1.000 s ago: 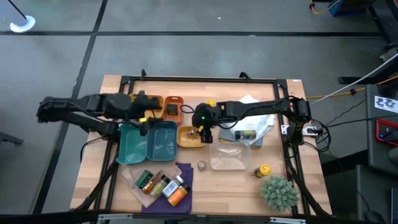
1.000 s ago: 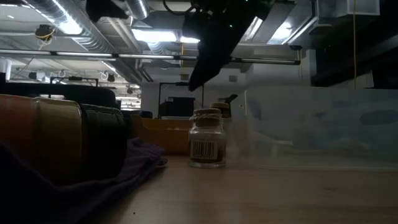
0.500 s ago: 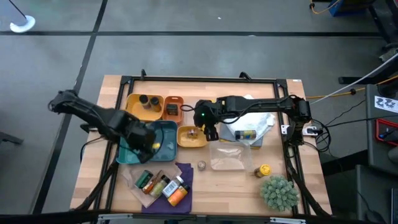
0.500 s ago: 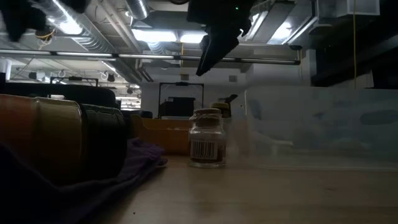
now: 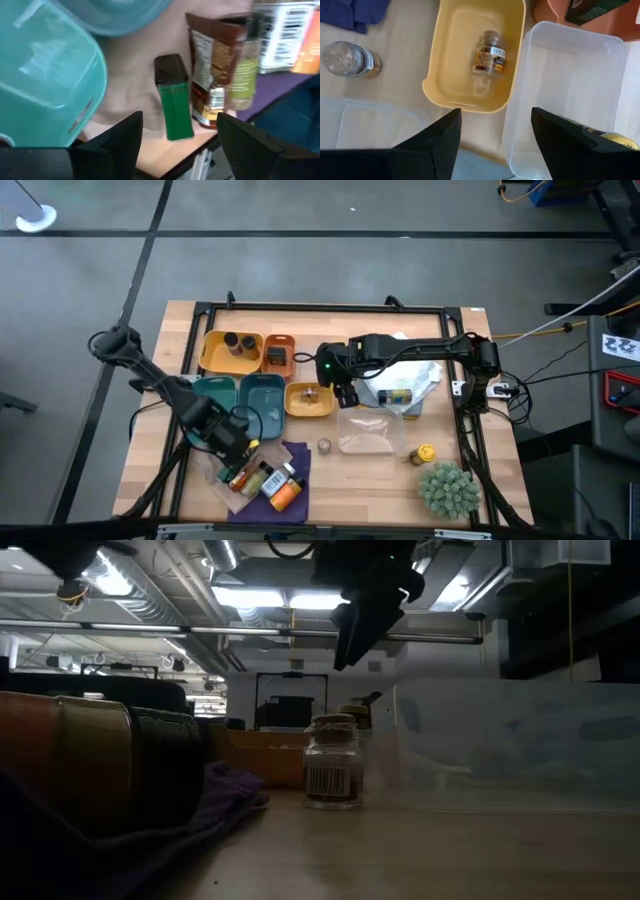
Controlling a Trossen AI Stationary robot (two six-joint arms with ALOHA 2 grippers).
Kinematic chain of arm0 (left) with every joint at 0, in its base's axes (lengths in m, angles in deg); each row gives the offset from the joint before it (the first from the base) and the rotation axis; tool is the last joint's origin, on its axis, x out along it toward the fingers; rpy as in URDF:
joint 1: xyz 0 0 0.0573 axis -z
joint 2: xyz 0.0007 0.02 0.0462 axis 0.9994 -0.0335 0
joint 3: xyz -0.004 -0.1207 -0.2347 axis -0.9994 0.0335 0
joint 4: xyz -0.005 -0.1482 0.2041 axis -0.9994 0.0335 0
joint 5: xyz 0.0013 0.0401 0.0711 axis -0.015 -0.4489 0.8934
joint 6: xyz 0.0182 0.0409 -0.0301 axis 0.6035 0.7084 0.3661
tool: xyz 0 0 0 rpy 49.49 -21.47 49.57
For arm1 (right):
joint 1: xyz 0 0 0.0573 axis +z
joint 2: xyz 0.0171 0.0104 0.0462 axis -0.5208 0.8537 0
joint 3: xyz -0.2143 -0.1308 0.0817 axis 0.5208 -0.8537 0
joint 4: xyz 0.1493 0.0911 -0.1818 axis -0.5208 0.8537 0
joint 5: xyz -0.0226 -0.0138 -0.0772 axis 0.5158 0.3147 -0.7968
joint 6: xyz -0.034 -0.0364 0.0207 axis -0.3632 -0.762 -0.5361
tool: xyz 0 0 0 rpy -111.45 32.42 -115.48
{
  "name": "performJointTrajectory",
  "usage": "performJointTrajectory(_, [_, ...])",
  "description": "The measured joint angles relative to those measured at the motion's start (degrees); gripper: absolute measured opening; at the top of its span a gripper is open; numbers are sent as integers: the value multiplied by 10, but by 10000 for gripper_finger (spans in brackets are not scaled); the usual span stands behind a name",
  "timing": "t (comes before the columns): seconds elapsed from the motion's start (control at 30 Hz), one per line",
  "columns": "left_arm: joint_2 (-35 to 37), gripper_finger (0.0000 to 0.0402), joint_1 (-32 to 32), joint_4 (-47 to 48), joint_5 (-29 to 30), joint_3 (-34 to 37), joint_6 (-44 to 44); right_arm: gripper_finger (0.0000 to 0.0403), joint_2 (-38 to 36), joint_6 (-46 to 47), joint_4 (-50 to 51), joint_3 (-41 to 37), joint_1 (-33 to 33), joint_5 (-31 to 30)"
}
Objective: Sort spices by type
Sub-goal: Put the green spice can into the orange bin
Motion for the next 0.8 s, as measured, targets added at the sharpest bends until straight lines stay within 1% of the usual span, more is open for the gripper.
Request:
performJointTrajectory(0.13, [-15, 239, 26, -19, 9, 16, -36, 241, 0, 1, 0, 0, 3, 4])
performJointTrajectory(0.33, [-26, 239, 53, -78, 18, 44, -68, 241, 0, 1, 0, 0, 16, 2])
performJointTrajectory(0.5, [-40, 239, 66, -79, 46, 44, -73, 241, 0, 1, 1, 0, 28, -1])
performJointTrajectory(0.7, [-60, 239, 74, -81, 58, 44, -84, 241, 0, 1, 3, 0, 46, -6])
performJointTrajectory(0.8, [-72, 239, 77, -88, 65, 44, -75, 241, 0, 1, 3, 0, 54, -7])
